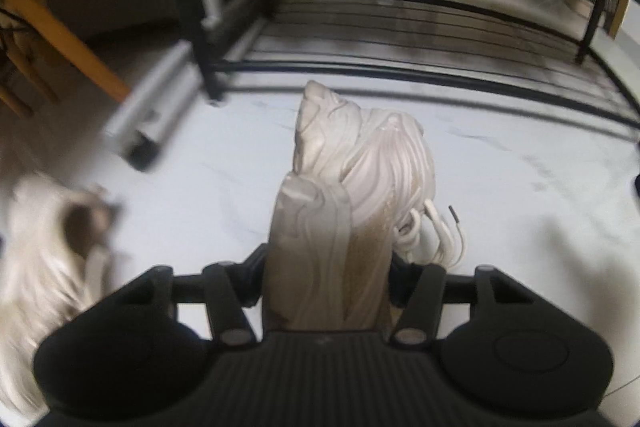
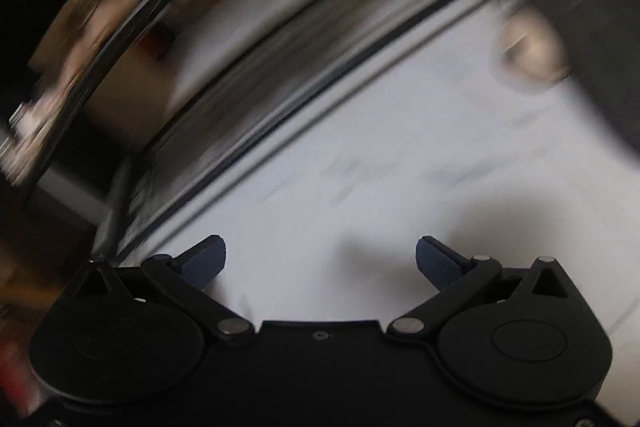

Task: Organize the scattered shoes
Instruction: 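Carry the sneaker in the left tool to the rack and release it, then grasp the released sneaker with the right tool and turn it upright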

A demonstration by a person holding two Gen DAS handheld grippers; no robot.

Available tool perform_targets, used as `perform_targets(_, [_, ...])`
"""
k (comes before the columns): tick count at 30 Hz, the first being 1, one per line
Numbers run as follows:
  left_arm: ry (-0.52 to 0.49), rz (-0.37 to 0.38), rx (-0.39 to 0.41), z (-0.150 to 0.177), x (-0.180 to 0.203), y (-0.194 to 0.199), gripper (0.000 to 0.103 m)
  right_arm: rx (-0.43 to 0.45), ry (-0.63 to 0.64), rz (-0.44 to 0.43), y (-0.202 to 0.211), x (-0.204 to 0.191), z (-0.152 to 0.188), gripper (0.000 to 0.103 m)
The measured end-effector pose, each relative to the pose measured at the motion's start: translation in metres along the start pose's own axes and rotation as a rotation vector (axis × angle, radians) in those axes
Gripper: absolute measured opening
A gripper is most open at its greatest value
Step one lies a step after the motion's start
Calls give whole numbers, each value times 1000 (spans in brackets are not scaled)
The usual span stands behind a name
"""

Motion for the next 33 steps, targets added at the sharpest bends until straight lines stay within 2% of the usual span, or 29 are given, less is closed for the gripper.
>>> perform_targets(3, [-44, -18, -3, 10, 42, -15, 57, 63, -96, 102, 0, 31, -15, 103])
perform_targets(5, [-88, -42, 2, 21, 67, -28, 63, 78, -157, 144, -2, 48, -20, 103])
perform_targets(9, [-189, -55, -6, 32, 87, -37, 86, 9, -146, 97, -13, 45, -13, 103])
perform_targets(10, [-213, -71, -3, 33, 87, -35, 96, 8, -134, 95, -14, 44, -12, 103])
perform_targets(12, [-241, -83, 5, 34, 87, -26, 98, 6, -125, 83, -16, 43, -13, 103])
perform_targets(14, [-285, -78, 40, 31, 86, -2, 100, -26, -159, -3, -17, 35, -13, 103])
perform_targets(17, [-304, -80, 106, 23, 76, 30, 102, -45, -141, -62, -13, 19, -10, 103])
perform_targets(20, [-280, -70, 134, 18, 55, 50, 102, -111, -105, -93, -18, 6, 2, 103])
perform_targets(21, [-267, -62, 140, 20, 45, 54, 102, -187, -103, -116, -25, 2, 14, 103])
perform_targets(22, [-254, -54, 146, 21, 35, 57, 102, -204, -103, -120, -26, 1, 17, 103])
perform_targets(24, [-227, -38, 157, 24, 15, 64, 102, -331, -130, -149, -36, -4, 39, 103])
perform_targets(27, [-187, -14, 174, 28, -15, 74, 102, -463, -179, -185, -44, -10, 64, 103])
perform_targets(30, [-129, -4, 193, 36, -34, 77, 102, -512, -191, -217, -42, -18, 77, 103])
perform_targets(33, [-102, 5, 198, 48, -37, 74, 102, -511, -202, -229, -37, -22, 80, 103])
Point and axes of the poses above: each gripper's, at about its wrist camera, not at the fingertips, and y roughly against the way its jaws point, x to its right, z to its underside, the point moved 10 cm from there along -y, roughly the way its jaws point, and after that the axes turned 11 degrees about z, right-handed, at the moved point
